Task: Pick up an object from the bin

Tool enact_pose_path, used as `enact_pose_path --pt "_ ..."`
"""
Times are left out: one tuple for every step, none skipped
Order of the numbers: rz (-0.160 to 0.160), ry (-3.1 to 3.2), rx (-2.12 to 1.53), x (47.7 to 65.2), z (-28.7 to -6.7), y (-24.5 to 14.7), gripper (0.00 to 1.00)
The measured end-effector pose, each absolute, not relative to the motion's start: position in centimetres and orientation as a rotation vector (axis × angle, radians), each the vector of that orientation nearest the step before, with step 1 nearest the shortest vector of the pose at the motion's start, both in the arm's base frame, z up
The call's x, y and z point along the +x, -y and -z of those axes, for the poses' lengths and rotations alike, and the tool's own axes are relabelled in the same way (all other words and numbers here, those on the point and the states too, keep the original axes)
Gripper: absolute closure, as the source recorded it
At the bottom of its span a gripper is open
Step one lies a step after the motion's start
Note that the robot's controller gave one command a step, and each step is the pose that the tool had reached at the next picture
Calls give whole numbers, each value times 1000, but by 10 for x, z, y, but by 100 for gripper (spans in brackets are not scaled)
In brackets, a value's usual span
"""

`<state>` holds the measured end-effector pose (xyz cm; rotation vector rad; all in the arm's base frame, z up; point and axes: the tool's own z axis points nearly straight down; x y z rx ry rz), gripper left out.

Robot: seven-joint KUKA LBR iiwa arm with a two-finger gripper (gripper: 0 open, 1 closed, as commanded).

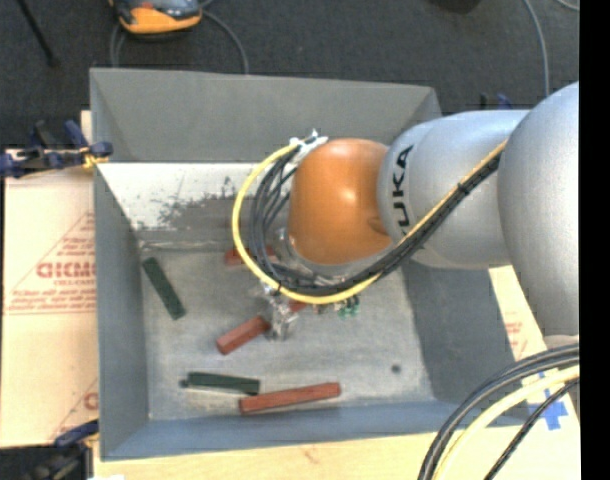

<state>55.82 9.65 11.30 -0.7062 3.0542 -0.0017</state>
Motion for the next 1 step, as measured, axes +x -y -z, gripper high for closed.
enact_pose_path --pt "5 -2871 -1245 553 -284 -94 100"
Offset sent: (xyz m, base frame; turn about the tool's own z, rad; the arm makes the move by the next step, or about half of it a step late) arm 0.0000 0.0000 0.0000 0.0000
